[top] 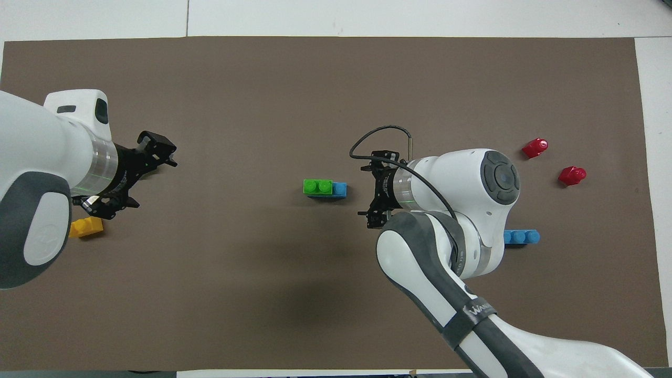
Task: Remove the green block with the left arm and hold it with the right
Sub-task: 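Grasp the blue end with the right gripper while the left gripper approaches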
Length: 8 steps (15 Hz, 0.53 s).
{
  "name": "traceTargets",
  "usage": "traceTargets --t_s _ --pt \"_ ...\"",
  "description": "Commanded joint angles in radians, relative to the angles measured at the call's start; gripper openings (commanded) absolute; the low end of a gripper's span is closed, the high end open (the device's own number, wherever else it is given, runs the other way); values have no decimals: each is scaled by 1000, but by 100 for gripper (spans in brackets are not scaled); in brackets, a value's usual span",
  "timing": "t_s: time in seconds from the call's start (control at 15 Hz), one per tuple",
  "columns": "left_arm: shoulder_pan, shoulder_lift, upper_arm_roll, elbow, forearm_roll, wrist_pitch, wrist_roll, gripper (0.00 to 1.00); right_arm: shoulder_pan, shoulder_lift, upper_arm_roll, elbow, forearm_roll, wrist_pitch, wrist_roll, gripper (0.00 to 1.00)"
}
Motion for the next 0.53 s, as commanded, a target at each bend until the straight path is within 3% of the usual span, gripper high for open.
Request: traceTargets --t_s 0.0,0.47 --pt "-35 -1 13 -49 -11 56 -165 100 18 39 -3 2 20 61 3 99" --pt "-95 82 13 -41 -17 153 -481 100 46 123 -3 50 22 127 2 99"
